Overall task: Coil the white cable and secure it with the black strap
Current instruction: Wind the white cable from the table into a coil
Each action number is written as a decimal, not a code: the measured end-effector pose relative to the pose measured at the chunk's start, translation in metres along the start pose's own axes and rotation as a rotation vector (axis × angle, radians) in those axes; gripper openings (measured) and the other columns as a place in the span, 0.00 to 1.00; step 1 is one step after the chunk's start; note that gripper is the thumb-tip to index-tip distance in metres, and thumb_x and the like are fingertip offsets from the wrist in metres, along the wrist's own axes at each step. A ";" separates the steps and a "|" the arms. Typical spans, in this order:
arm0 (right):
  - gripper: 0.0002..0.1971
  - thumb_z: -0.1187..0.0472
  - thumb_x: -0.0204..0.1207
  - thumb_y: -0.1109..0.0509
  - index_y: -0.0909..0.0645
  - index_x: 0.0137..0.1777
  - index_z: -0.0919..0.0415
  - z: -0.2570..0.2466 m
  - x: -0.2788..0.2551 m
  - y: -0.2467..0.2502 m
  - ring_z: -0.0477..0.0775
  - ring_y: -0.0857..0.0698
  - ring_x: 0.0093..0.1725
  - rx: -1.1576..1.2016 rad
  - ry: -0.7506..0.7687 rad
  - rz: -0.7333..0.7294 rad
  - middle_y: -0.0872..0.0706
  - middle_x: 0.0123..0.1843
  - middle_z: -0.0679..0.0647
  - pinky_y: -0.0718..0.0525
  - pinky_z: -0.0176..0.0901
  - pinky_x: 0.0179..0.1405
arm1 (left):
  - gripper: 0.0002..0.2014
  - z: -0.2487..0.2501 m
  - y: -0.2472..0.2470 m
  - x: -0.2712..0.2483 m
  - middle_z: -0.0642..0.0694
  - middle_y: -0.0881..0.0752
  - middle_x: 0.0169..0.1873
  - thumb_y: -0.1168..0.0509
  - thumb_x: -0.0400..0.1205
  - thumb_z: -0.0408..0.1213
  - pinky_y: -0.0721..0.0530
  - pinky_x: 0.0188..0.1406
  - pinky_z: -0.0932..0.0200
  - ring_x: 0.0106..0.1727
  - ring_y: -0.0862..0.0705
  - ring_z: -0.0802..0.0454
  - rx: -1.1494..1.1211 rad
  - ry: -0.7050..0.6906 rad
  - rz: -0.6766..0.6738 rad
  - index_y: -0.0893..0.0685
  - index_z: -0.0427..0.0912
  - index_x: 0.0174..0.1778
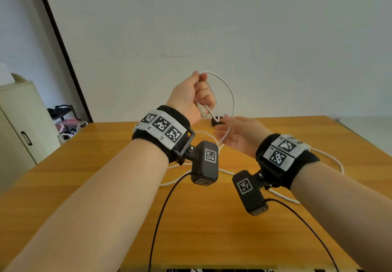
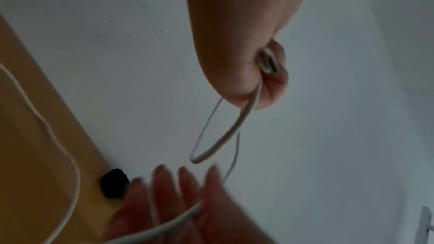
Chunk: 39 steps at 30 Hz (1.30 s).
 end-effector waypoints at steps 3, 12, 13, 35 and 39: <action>0.03 0.70 0.80 0.38 0.23 0.47 0.65 0.016 -0.007 -0.004 0.56 0.14 0.43 -0.152 -0.100 -0.129 0.16 0.43 0.59 0.20 0.55 0.61 | 0.20 0.009 0.003 0.002 0.53 0.39 0.11 0.50 0.88 0.45 0.44 0.13 0.69 0.09 0.42 0.59 -0.090 -0.039 0.032 0.26 0.41 0.32; 0.07 0.69 0.81 0.38 0.27 0.41 0.66 0.005 -0.005 0.004 0.51 0.24 0.26 -0.187 0.051 0.263 0.19 0.34 0.60 0.16 0.43 0.28 | 0.20 0.015 0.007 -0.001 0.53 0.38 0.11 0.49 0.88 0.46 0.42 0.11 0.69 0.09 0.41 0.59 -0.144 -0.033 0.025 0.26 0.42 0.32; 0.09 0.68 0.81 0.37 0.26 0.38 0.64 0.001 -0.002 0.007 0.50 0.25 0.25 -0.291 0.100 0.313 0.19 0.33 0.59 0.18 0.42 0.28 | 0.20 0.015 0.007 -0.002 0.53 0.38 0.11 0.49 0.88 0.45 0.42 0.11 0.69 0.09 0.41 0.59 -0.138 -0.026 0.017 0.26 0.42 0.32; 0.15 0.67 0.79 0.39 0.18 0.62 0.54 0.003 -0.017 -0.027 0.45 0.22 0.30 -1.153 0.254 -0.051 0.20 0.35 0.48 0.24 0.29 0.26 | 0.18 -0.005 -0.001 -0.001 0.52 0.36 0.21 0.50 0.87 0.42 0.41 0.25 0.63 0.17 0.41 0.60 0.557 -0.199 -0.084 0.26 0.49 0.72; 0.21 0.71 0.79 0.42 0.18 0.65 0.49 -0.008 -0.020 -0.022 0.46 0.24 0.34 -1.164 0.297 -0.081 0.22 0.44 0.50 0.25 0.34 0.32 | 0.18 -0.011 0.003 -0.003 0.51 0.36 0.26 0.51 0.88 0.40 0.36 0.27 0.61 0.23 0.37 0.57 0.956 -0.315 -0.091 0.29 0.50 0.74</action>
Point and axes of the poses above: each hand's wrist, its own x-axis towards the middle knuckle, its own y-axis out of the back of the hand, z = x × y, the point moved 4 cm from there along x, towards the middle knuckle
